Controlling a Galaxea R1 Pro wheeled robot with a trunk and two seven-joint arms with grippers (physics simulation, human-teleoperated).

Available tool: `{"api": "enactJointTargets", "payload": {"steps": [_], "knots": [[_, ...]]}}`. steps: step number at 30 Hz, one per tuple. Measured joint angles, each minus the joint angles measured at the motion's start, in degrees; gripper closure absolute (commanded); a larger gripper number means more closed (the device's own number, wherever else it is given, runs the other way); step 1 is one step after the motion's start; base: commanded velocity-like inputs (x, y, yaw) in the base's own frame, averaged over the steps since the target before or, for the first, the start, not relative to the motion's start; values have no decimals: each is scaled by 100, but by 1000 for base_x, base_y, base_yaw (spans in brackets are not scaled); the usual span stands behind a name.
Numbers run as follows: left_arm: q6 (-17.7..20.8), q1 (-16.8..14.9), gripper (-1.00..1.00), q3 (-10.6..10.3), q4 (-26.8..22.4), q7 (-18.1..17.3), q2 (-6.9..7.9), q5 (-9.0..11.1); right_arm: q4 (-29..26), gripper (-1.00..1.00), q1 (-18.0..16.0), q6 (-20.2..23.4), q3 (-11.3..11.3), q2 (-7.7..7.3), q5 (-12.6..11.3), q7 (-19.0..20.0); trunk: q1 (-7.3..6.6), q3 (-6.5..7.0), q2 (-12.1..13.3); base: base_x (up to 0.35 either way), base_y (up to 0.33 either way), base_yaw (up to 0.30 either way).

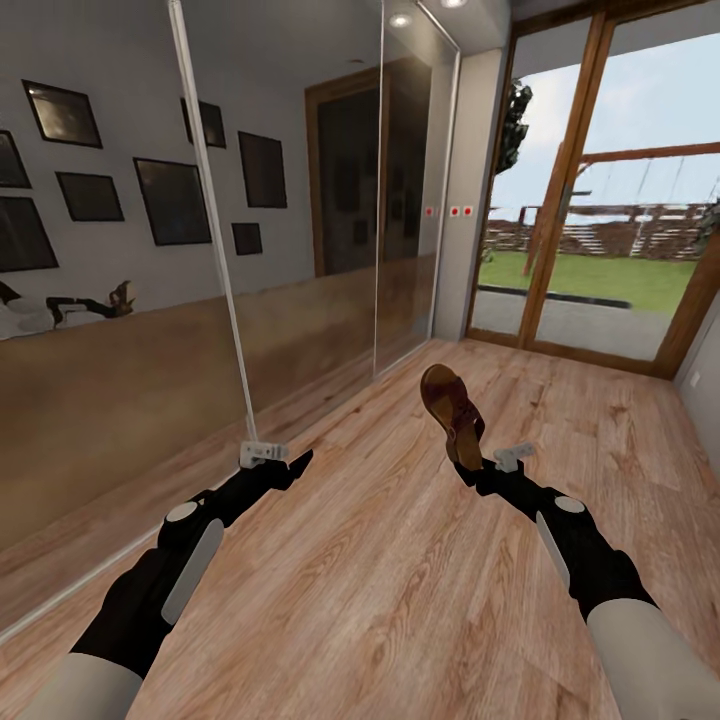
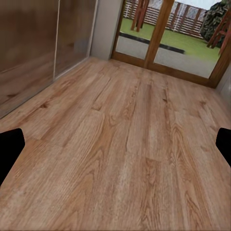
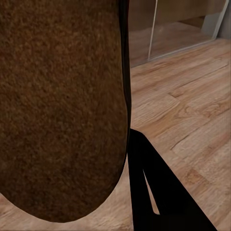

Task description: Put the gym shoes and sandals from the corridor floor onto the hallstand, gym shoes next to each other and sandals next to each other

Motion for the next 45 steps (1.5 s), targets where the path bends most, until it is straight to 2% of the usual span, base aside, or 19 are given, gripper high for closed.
{"api": "enactJointTargets", "payload": {"steps": [12, 22, 45], "knots": [[3, 0, -100, 6, 6, 0, 0, 10, 2, 100, 1, -3, 1, 0, 4, -4, 3, 109, 0, -133, 115, 0], [1, 1, -100, 8, 6, 0, 0, 10, 1, 100, 0, -1, 0, 0, 11, -5, 1, 127, 0, -188, 164, 9], [4, 2, -100, 10, 4, 1, 1, 8, 4, 100, -1, -1, 3, 1, 23, -5, 0, 201, 0, -5, 5, 258]]}}
